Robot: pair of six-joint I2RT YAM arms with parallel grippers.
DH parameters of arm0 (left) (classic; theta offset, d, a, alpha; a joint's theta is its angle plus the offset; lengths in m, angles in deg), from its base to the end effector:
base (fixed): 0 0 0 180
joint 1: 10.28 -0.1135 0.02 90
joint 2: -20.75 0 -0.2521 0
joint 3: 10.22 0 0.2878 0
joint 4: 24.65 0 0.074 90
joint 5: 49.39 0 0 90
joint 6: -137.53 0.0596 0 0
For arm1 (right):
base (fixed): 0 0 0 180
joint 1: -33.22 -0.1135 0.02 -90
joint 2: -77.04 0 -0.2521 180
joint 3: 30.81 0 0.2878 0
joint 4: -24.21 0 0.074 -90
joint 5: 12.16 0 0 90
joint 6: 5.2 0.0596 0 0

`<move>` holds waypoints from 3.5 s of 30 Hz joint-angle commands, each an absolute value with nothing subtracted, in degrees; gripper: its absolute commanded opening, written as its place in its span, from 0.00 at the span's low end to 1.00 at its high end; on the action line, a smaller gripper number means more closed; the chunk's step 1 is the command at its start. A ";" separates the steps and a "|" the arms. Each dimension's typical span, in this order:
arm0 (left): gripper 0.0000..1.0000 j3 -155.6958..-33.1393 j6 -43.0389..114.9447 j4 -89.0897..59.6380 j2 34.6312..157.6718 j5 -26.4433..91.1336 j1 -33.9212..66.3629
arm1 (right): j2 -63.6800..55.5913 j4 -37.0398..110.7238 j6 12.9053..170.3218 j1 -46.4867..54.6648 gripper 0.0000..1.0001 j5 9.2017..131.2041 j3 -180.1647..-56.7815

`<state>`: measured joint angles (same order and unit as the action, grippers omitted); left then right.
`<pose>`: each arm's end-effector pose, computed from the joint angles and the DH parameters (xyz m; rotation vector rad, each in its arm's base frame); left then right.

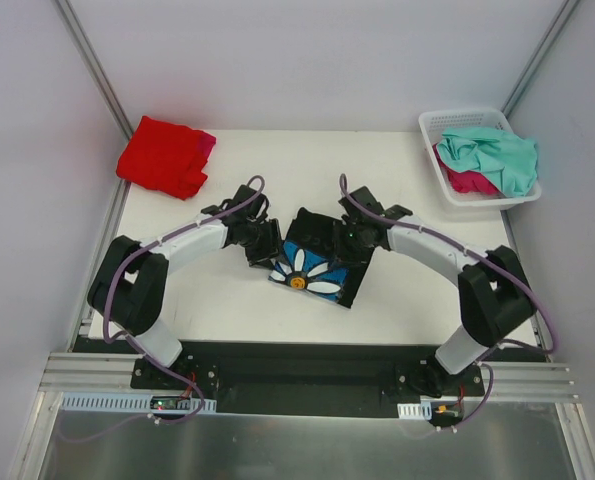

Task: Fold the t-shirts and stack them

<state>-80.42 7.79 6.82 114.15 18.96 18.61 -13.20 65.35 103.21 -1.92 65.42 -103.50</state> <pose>0.3171 -0.2001 0.1462 -0.0914 2.6993 -0.9098 0.2904 0.2201 0.1659 -0.4719 2.6461 0.6002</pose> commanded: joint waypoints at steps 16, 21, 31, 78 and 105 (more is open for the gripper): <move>0.69 -91.15 12.73 18.14 111.80 24.34 16.70 | -15.70 61.12 103.78 -2.56 0.22 63.61 -99.27; 0.73 -93.96 12.29 18.75 112.77 24.88 16.70 | -14.11 61.12 103.52 -2.73 0.22 63.96 -96.28; 0.78 -100.29 10.53 17.61 117.07 23.12 19.16 | -9.98 67.26 102.73 -3.79 0.24 65.97 -104.34; 0.86 -86.05 14.40 5.57 120.68 6.86 20.66 | -12.90 70.17 94.38 13.00 0.20 67.56 -107.00; 0.89 -93.09 10.00 26.93 121.55 47.28 16.00 | -16.03 83.00 99.30 6.77 0.19 91.46 -108.05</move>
